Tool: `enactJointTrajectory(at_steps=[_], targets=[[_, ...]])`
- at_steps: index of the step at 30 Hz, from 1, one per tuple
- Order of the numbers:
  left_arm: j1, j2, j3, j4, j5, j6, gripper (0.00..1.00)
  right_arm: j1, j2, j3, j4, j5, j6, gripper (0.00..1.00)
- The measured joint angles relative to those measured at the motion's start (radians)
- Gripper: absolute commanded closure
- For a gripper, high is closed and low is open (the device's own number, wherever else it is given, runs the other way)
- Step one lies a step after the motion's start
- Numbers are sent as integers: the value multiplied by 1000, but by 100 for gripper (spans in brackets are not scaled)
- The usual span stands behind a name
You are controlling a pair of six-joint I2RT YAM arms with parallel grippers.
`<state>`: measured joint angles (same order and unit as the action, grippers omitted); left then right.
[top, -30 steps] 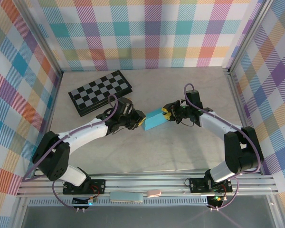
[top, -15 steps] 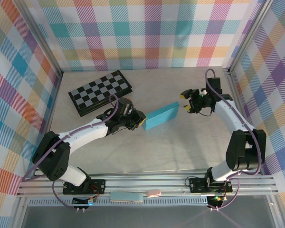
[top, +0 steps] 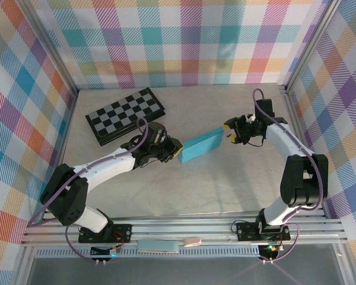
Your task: Fold the paper box
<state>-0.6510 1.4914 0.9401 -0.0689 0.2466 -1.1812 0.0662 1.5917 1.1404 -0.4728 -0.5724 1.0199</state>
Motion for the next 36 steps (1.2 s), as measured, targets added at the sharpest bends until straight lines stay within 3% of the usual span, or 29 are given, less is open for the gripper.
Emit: enactJointTrajectory(at_steps=[12, 19, 24, 28, 32, 35, 36], targets=[[0, 6, 6, -3, 7, 9, 80, 13, 10, -37, 23, 0, -16, 66], [-17, 27, 75, -107, 7, 129, 80, 13, -87, -72, -61, 90, -19, 53], [-111, 32, 118, -229, -49, 257, 80, 4, -253, -111, -171, 198, -18, 44], [-180, 32, 73, -253, -108, 309, 79, -7, -356, -158, -244, 279, -24, 42], [-187, 32, -5, -245, -154, 319, 78, -7, -384, -208, -300, 341, -47, 39], [-187, 34, -22, -251, -192, 333, 69, -7, -385, -212, -339, 378, -69, 22], [-187, 29, -21, -250, -203, 341, 63, -7, -385, -207, -353, 391, -80, 1]])
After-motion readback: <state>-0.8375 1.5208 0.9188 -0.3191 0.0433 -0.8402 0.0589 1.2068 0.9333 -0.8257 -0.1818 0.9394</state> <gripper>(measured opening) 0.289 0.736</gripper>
